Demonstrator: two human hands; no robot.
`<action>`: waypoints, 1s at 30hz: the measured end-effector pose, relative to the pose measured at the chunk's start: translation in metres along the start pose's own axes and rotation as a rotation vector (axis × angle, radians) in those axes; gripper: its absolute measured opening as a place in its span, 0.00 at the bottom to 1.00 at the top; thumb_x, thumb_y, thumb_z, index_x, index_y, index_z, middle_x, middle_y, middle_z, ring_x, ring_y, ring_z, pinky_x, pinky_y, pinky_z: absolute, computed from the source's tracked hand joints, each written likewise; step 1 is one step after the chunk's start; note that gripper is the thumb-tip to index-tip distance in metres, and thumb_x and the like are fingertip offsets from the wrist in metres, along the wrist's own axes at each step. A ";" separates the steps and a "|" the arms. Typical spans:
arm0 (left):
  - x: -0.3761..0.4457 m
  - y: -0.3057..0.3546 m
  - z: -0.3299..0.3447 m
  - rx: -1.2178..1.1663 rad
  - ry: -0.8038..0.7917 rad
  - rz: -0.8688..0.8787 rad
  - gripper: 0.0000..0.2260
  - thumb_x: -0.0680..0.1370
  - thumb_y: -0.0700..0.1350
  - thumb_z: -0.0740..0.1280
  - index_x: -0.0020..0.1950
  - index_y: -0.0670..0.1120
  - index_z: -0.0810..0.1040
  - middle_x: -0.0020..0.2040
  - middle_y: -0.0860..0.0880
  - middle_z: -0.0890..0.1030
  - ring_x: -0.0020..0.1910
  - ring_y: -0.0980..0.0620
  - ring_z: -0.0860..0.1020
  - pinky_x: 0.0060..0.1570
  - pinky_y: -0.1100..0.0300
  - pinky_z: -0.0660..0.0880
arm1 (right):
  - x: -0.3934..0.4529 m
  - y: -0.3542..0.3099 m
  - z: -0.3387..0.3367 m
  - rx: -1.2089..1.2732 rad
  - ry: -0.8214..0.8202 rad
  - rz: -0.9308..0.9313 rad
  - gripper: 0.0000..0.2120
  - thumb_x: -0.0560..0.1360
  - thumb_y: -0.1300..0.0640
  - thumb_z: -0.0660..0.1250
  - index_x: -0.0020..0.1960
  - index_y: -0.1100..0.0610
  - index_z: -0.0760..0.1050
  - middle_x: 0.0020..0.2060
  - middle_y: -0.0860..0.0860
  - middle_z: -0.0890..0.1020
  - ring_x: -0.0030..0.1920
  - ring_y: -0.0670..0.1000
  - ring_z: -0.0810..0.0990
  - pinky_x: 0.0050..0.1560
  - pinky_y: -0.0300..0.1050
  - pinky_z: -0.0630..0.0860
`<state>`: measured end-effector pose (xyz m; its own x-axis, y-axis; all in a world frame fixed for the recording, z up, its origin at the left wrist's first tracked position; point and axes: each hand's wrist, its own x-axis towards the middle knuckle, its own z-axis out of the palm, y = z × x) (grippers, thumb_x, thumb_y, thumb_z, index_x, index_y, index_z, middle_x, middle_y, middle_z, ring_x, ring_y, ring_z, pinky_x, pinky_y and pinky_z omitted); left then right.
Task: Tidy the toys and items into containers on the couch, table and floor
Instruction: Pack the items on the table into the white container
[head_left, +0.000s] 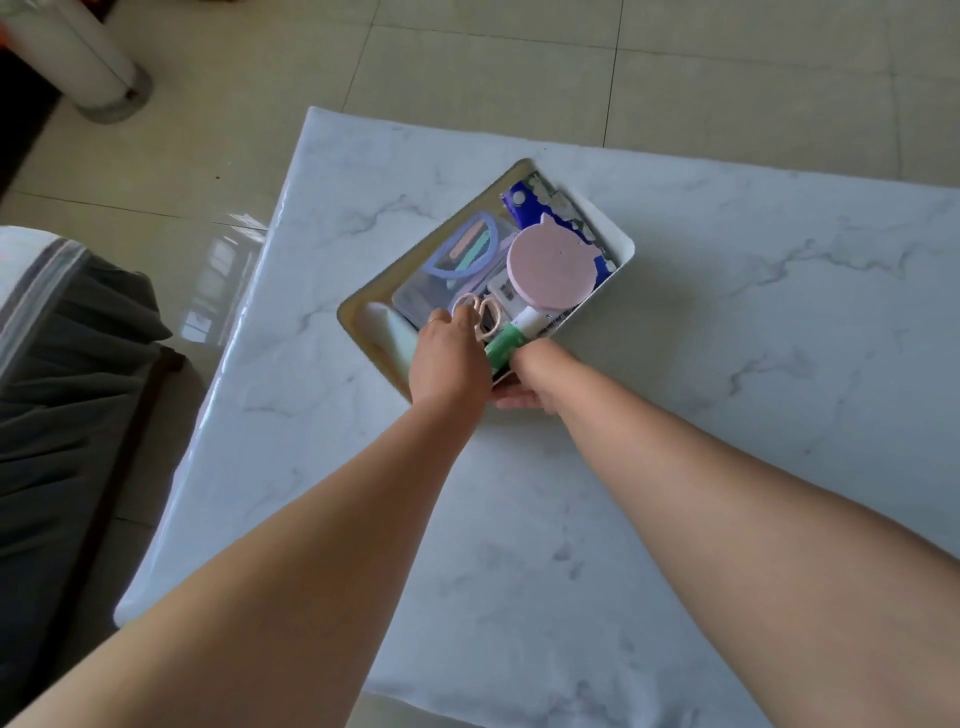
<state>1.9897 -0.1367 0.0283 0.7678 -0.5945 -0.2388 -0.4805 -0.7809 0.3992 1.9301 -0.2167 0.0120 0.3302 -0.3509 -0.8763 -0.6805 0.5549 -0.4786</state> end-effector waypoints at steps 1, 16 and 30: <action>0.004 -0.004 -0.004 0.023 0.000 0.022 0.19 0.75 0.36 0.60 0.65 0.47 0.73 0.57 0.43 0.74 0.59 0.42 0.72 0.52 0.52 0.71 | 0.003 -0.007 0.012 0.016 -0.042 -0.030 0.15 0.80 0.62 0.51 0.51 0.59 0.77 0.33 0.53 0.80 0.26 0.50 0.79 0.21 0.38 0.76; 0.052 -0.015 -0.013 0.136 -0.071 0.079 0.39 0.72 0.28 0.59 0.78 0.52 0.52 0.62 0.42 0.69 0.53 0.41 0.75 0.41 0.53 0.70 | 0.046 -0.066 -0.005 0.430 0.145 -0.115 0.19 0.81 0.60 0.45 0.66 0.63 0.68 0.36 0.59 0.78 0.34 0.54 0.79 0.38 0.46 0.78; 0.144 -0.072 -0.049 0.179 0.003 -0.058 0.34 0.75 0.33 0.58 0.78 0.54 0.55 0.72 0.40 0.61 0.66 0.39 0.70 0.57 0.49 0.72 | 0.075 -0.115 0.075 0.596 -0.064 -0.115 0.23 0.81 0.64 0.38 0.72 0.62 0.60 0.55 0.67 0.79 0.44 0.59 0.82 0.53 0.52 0.77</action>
<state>2.1557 -0.1571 0.0084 0.7972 -0.5475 -0.2544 -0.5032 -0.8354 0.2210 2.0817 -0.2500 -0.0028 0.4308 -0.3979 -0.8100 -0.1609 0.8493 -0.5028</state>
